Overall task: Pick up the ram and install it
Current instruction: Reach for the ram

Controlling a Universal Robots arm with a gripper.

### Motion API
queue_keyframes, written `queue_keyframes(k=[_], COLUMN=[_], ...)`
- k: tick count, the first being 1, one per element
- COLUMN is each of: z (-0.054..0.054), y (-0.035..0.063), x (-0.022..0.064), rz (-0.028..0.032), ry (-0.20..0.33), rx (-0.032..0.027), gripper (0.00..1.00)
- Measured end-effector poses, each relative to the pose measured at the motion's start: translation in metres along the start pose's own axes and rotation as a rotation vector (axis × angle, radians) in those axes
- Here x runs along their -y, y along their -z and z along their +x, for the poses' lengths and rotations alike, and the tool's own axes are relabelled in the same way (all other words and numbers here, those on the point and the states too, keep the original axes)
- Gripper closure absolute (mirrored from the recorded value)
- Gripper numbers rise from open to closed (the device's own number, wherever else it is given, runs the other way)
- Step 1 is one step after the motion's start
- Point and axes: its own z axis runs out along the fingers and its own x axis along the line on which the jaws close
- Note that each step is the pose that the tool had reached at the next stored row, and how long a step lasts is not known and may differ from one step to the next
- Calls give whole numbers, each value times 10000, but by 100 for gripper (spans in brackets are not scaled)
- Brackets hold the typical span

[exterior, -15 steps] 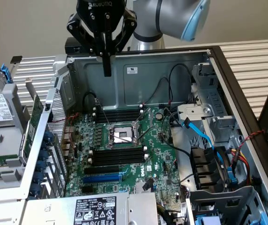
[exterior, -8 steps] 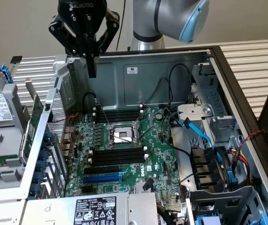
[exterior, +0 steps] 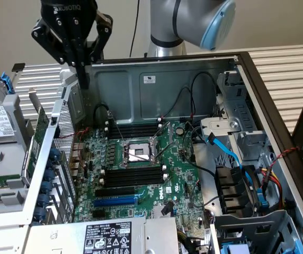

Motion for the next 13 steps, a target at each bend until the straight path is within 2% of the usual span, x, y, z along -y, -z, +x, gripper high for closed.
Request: queue_keyframes(k=[13], z=[587], y=[13], x=[41], rz=[0], ry=[0], rx=[1], gripper=[89])
